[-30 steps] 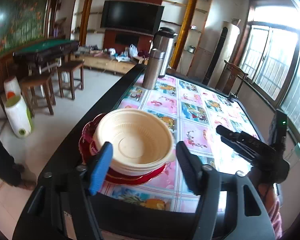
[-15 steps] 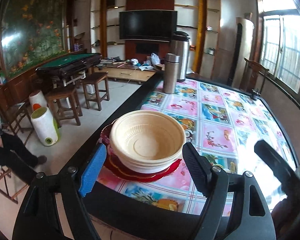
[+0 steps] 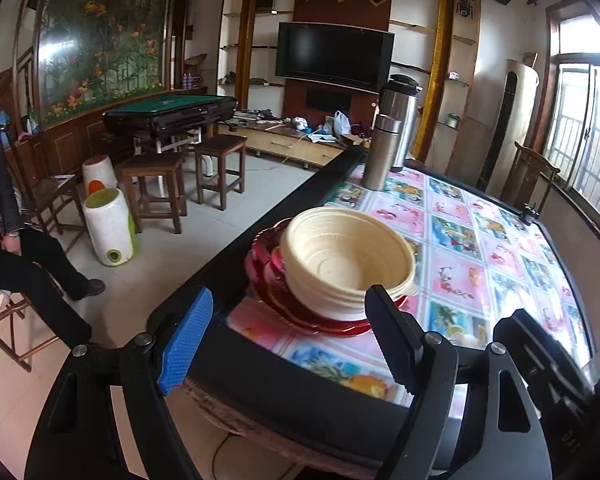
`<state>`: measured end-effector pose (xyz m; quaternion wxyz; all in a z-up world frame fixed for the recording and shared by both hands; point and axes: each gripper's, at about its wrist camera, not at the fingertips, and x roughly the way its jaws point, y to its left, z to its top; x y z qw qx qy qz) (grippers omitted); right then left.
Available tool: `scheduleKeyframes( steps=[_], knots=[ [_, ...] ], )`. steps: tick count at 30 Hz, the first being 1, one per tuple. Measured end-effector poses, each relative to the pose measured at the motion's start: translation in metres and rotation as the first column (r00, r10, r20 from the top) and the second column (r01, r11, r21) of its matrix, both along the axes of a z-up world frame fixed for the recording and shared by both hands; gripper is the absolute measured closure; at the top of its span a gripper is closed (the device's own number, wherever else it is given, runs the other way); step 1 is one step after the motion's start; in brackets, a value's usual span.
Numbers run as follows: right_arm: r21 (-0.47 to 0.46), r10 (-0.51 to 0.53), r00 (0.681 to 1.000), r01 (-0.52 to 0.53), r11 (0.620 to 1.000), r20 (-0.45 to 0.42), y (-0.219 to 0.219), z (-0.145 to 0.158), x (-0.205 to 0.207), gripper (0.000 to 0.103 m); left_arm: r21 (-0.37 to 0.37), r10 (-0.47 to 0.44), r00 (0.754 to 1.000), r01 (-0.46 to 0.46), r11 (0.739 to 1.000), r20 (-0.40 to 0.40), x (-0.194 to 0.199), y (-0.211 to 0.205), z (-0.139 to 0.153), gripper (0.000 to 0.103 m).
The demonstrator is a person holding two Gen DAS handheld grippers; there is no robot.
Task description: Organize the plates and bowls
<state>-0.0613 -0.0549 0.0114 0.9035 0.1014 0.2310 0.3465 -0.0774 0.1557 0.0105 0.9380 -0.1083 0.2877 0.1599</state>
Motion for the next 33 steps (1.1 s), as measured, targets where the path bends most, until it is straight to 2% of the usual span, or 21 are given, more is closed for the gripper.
scheduleKeyframes(
  steps=[3, 8, 12, 19, 27, 33],
  knots=[
    [0.002, 0.001, 1.0, -0.001, 1.0, 0.01, 0.002, 0.001, -0.006, 0.031, 0.016, 0.024, 1.0, -0.024, 1.0, 0.012, -0.009, 0.003, -0.001, 0.02],
    [0.003, -0.016, 1.0, 0.016, 1.0, 0.016, 0.003, 0.003, -0.008, 0.029, 0.03, 0.042, 0.999, -0.043, 0.999, 0.024, -0.017, 0.008, -0.001, 0.02],
    [0.005, -0.028, 1.0, 0.028, 1.0, 0.011, 0.005, 0.004, -0.006, 0.021, 0.03, 0.039, 0.999, -0.04, 0.999, 0.03, -0.02, 0.008, 0.0, 0.02],
    [-0.04, -0.04, 0.999, 0.041, 0.998, 0.007, 0.015, -0.003, -0.002, 0.0, 0.038, 0.049, 0.999, -0.049, 0.998, 0.012, -0.018, 0.006, -0.002, 0.017],
    [-0.024, -0.12, 0.991, 0.119, 0.993, -0.062, 0.006, -0.014, 0.014, 0.0, 0.036, 0.066, 0.998, -0.066, 0.997, 0.002, -0.019, 0.008, -0.002, 0.017],
    [-0.025, -0.116, 0.991, 0.114, 0.993, -0.068, 0.007, -0.013, 0.016, 0.0, 0.043, 0.064, 0.998, -0.064, 0.997, 0.004, -0.02, 0.007, 0.0, 0.016]
  ],
)
